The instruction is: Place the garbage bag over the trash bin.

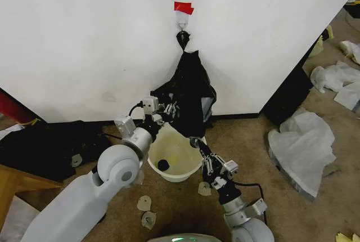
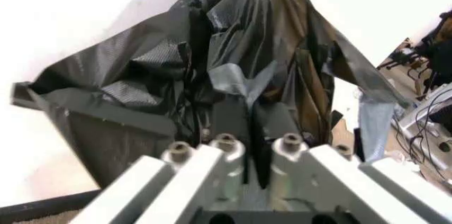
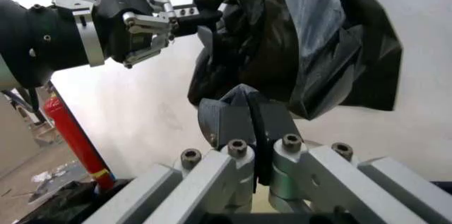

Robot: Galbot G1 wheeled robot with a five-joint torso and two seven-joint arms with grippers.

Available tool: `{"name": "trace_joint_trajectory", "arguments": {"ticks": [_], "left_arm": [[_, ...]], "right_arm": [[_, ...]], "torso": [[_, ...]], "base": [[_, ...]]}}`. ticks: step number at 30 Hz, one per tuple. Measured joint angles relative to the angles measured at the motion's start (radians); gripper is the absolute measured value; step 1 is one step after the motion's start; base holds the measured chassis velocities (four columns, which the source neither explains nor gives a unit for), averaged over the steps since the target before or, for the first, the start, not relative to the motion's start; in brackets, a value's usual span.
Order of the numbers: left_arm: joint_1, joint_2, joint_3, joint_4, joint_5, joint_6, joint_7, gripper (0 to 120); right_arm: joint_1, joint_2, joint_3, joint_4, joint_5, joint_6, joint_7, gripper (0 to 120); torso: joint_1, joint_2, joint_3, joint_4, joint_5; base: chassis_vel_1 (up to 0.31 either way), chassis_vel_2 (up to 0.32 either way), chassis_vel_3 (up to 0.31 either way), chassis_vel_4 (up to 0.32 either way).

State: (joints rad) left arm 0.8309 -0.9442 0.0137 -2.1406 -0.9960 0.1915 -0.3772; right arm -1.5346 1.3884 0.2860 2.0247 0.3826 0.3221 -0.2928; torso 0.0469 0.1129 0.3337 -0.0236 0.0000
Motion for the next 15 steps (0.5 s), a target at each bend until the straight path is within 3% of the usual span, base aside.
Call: {"name": "trace_joint_trajectory", "arguments": {"ticks": [6, 10, 15], "left_arm": [[0.000, -0.005, -0.007, -0.009, 0.002, -0.001, -0.013, 0], [0.018, -0.006, -0.037, -0.029, 0.000, -0.001, -0.020, 0], [0.039, -0.001, -0.062, -0.041, -0.004, -0.001, -0.022, 0]], "right_arm": [[-0.023, -0.008, 0.009, 0.021, -0.030, 0.002, 0.007, 0], [-0.093, -0.045, 0.046, 0.052, -0.144, 0.032, 0.000, 20], [-0.184, -0.087, 0.110, 0.102, -0.134, 0.072, -0.068, 36]], "torso": [[0.000, 0.000, 0.000, 0.0001, 0.0000], [0.000, 0.000, 0.000, 0.0000, 0.0000], [0.000, 0.000, 0.000, -0.0003, 0.0000]], "base": [[0.000, 0.000, 0.000, 0.000], [0.000, 0.000, 0.000, 0.000], [0.000, 0.000, 0.000, 0.000]]}}
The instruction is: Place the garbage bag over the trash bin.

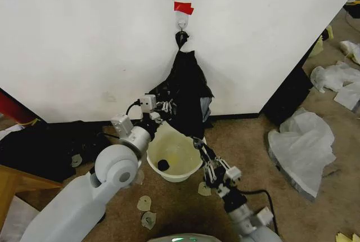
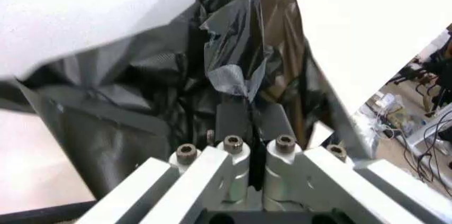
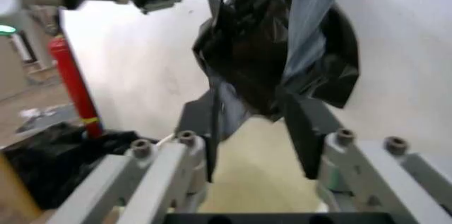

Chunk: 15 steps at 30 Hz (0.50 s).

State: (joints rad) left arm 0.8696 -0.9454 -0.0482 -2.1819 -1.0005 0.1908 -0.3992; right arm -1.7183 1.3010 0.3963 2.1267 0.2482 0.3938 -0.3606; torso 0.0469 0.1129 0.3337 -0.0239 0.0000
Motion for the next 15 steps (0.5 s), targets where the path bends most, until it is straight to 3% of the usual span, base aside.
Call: {"name": "trace_joint_trajectory", "arguments": {"ticks": [3, 6, 12, 15], "left_arm": [[0.010, 0.002, -0.006, -0.007, -0.001, 0.002, -0.001, 0], [0.012, 0.003, -0.006, -0.007, -0.002, 0.002, -0.001, 0], [-0.002, 0.009, 0.010, -0.001, -0.010, 0.004, -0.003, 0], [-0.031, 0.006, 0.034, 0.013, -0.019, 0.006, -0.005, 0]], "right_arm": [[-0.023, -0.050, 0.066, 0.070, 0.155, -0.036, -0.054, 48], [0.022, -0.078, 0.089, 0.080, 0.222, -0.077, -0.024, 58], [0.215, -0.121, 0.053, -0.019, 0.292, -0.150, 0.046, 78], [0.309, -0.124, 0.014, -0.087, 0.306, -0.175, 0.076, 91]], "torso": [[0.000, 0.000, 0.000, 0.0000, -0.0001], [0.000, 0.000, 0.000, 0.0000, -0.0002], [0.000, 0.000, 0.000, 0.0008, 0.0003], [0.000, 0.000, 0.000, -0.0002, 0.0000]], "base": [[0.000, 0.000, 0.000, 0.000], [0.000, 0.000, 0.000, 0.000], [0.000, 0.000, 0.000, 0.000], [0.000, 0.000, 0.000, 0.000]]}}
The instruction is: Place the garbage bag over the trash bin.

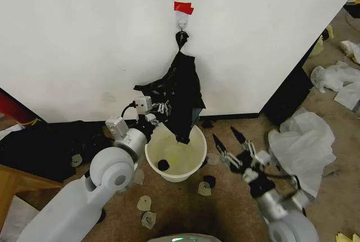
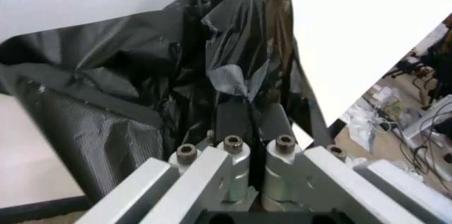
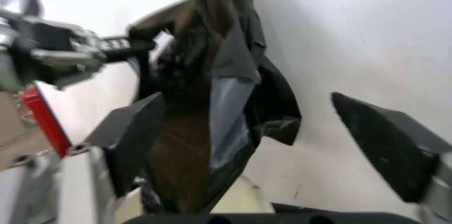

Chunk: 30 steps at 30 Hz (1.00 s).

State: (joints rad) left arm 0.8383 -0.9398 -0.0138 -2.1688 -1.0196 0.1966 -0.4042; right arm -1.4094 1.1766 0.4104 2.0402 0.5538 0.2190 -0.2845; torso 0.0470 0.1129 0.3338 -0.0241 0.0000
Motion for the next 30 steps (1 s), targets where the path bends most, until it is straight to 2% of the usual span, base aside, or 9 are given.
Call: {"name": "trace_joint_trajectory", "arguments": {"ticks": [2, 7, 8, 10, 16, 20, 25, 28, 30], "left_arm": [[-0.008, -0.003, 0.007, 0.005, -0.002, 0.000, -0.002, 0], [-0.010, -0.004, 0.015, 0.006, -0.002, 0.000, -0.002, 0], [-0.009, -0.004, 0.023, 0.006, -0.001, -0.001, -0.003, 0], [-0.009, -0.004, 0.025, 0.007, 0.000, -0.001, -0.003, 0], [-0.007, -0.004, 0.040, 0.004, 0.003, 0.001, -0.006, 0], [-0.005, -0.003, 0.036, 0.002, 0.001, 0.001, -0.009, 0], [-0.003, -0.002, 0.029, -0.005, -0.004, 0.001, -0.011, 0], [-0.002, -0.002, 0.025, -0.007, -0.008, 0.001, -0.011, 0], [-0.002, -0.002, 0.024, -0.007, -0.009, 0.001, -0.011, 0]], "right_arm": [[0.057, 0.002, -0.027, -0.041, 0.002, -0.011, 0.015, 98], [0.124, 0.007, -0.059, -0.085, 0.009, -0.022, 0.020, 98], [0.167, 0.015, -0.074, -0.109, 0.008, -0.029, 0.020, 88], [0.181, 0.017, -0.079, -0.116, 0.010, -0.033, 0.022, 85], [0.247, 0.028, -0.105, -0.155, 0.029, -0.060, 0.034, 64], [0.283, 0.037, -0.124, -0.196, 0.038, -0.075, 0.048, 45], [0.301, 0.044, -0.130, -0.214, 0.051, -0.087, 0.059, 30], [0.311, 0.044, -0.135, -0.227, 0.072, -0.098, 0.067, 15], [0.314, 0.044, -0.137, -0.231, 0.077, -0.100, 0.068, 12]], "torso": [[0.000, 0.000, 0.000, 0.0003, 0.0004], [0.000, 0.000, 0.000, 0.0005, 0.0001], [0.000, 0.000, 0.000, 0.0005, 0.0000], [0.000, 0.000, 0.000, 0.0002, 0.0000], [0.000, 0.000, 0.000, 0.0004, 0.0001], [0.000, 0.000, 0.000, 0.0004, 0.0000], [0.000, 0.000, 0.000, 0.0004, 0.0000], [0.000, 0.000, 0.000, 0.0003, 0.0000], [0.000, 0.000, 0.000, 0.0003, 0.0000]], "base": [[0.000, 0.000, 0.000, 0.000], [0.000, 0.000, 0.000, 0.000], [0.000, 0.000, 0.000, 0.000], [0.000, 0.000, 0.000, 0.000], [0.000, 0.000, 0.000, 0.000], [0.000, 0.000, 0.000, 0.000], [0.000, 0.000, 0.000, 0.000], [0.000, 0.000, 0.000, 0.000], [0.000, 0.000, 0.000, 0.000]]}}
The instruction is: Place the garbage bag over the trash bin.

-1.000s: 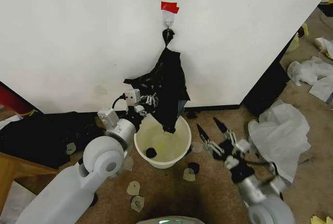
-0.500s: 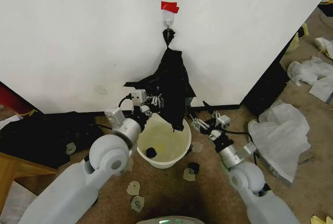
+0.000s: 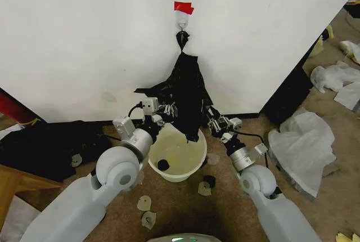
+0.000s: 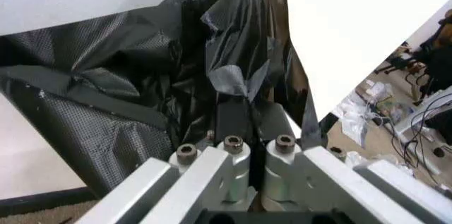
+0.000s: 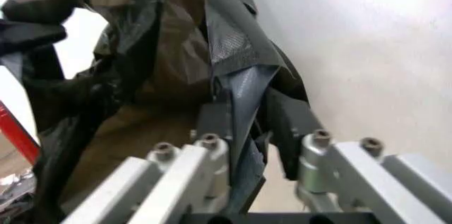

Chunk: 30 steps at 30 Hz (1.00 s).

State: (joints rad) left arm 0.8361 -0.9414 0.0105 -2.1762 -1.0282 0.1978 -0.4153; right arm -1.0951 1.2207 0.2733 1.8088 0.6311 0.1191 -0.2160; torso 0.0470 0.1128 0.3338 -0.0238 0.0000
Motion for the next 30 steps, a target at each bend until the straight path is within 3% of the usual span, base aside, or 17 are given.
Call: {"name": "trace_joint_trajectory", "arguments": {"ticks": [3, 13, 20, 27, 30], "left_arm": [[0.000, 0.001, -0.002, -0.001, -0.002, 0.000, 0.000, 0], [0.041, 0.022, -0.055, -0.039, 0.006, -0.005, 0.003, 0], [0.218, 0.088, -0.124, -0.168, 0.072, -0.024, 0.021, 0], [0.427, 0.073, -0.137, -0.228, 0.145, -0.048, 0.027, 0], [0.463, 0.070, -0.139, -0.243, 0.158, -0.052, 0.032, 0]], "right_arm": [[0.014, 0.005, -0.007, -0.013, 0.019, -0.008, 0.003, 0], [-0.046, -0.006, 0.017, 0.069, 0.039, -0.007, -0.006, 0], [-0.276, -0.048, 0.100, 0.232, -0.004, 0.051, -0.066, 0], [-0.439, -0.042, 0.149, 0.272, -0.061, 0.116, -0.130, 0], [-0.467, -0.033, 0.160, 0.280, -0.063, 0.129, -0.137, 0]], "torso": [[0.000, 0.000, 0.000, 0.0001, 0.0000], [0.000, 0.000, 0.000, 0.0000, 0.0000], [0.000, 0.000, 0.000, 0.0000, -0.0001], [0.000, 0.000, 0.000, 0.0003, 0.0000], [0.000, 0.000, 0.000, 0.0003, 0.0000]], "base": [[0.000, 0.000, 0.000, 0.000], [0.000, 0.000, 0.000, 0.000], [0.000, 0.000, 0.000, 0.000], [0.000, 0.000, 0.000, 0.000], [0.000, 0.000, 0.000, 0.000]]}}
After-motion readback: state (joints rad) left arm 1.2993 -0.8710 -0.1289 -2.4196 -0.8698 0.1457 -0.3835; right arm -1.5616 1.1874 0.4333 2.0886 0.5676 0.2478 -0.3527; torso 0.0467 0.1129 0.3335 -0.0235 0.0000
